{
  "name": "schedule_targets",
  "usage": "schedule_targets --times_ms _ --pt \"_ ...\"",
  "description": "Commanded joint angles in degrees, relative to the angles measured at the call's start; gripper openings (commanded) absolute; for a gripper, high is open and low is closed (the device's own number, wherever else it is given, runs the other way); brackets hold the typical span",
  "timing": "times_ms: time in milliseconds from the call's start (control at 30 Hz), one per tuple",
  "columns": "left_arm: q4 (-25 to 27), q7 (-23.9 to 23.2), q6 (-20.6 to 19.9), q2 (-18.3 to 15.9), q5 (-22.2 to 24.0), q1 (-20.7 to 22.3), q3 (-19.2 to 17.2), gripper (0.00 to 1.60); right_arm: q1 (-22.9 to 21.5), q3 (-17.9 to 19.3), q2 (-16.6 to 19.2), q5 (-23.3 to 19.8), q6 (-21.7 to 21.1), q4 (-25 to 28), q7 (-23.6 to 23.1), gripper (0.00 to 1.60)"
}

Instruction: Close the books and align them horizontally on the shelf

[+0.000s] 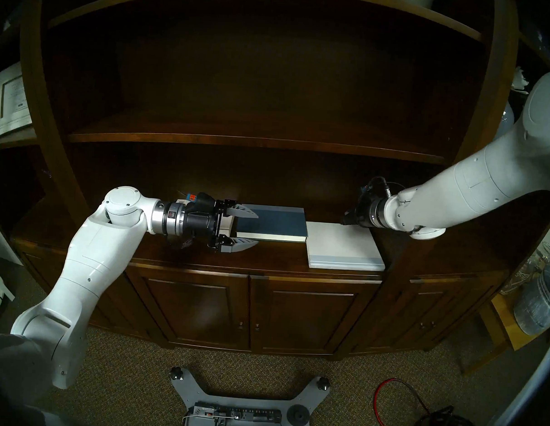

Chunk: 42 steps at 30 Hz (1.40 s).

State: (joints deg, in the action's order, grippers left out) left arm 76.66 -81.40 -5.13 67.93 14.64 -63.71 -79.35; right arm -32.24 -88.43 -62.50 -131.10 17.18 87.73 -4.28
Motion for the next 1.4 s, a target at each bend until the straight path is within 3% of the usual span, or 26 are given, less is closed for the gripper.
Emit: schedule_targets --times_ms 0,500,967,1367 --pt "6.16 1.90 -2.87 -0.39 1.13 -1.84 -2.07 1.60 -2.32 1.85 -0.80 -0.19 0.49 1.93 -0.55 0.00" --pt "17.74 7.07 -9.61 -1.64 0.20 -8.48 -4.78 1.60 -8.12 -0.48 2.19 -0.58 1.74 18.87 -1.51 0.00" --pt "24.53 10.77 -13.78 -2.46 -0.58 -12.72 -6.19 1.60 -15.25 -7.98 3.95 -0.36 4.62 32.62 -0.19 0.00" --pt "28.66 13.79 -16.92 -2.62 -1.18 -15.45 -7.29 1.60 -19.83 -13.69 3.15 0.83 8.65 41.45 1.40 0.00"
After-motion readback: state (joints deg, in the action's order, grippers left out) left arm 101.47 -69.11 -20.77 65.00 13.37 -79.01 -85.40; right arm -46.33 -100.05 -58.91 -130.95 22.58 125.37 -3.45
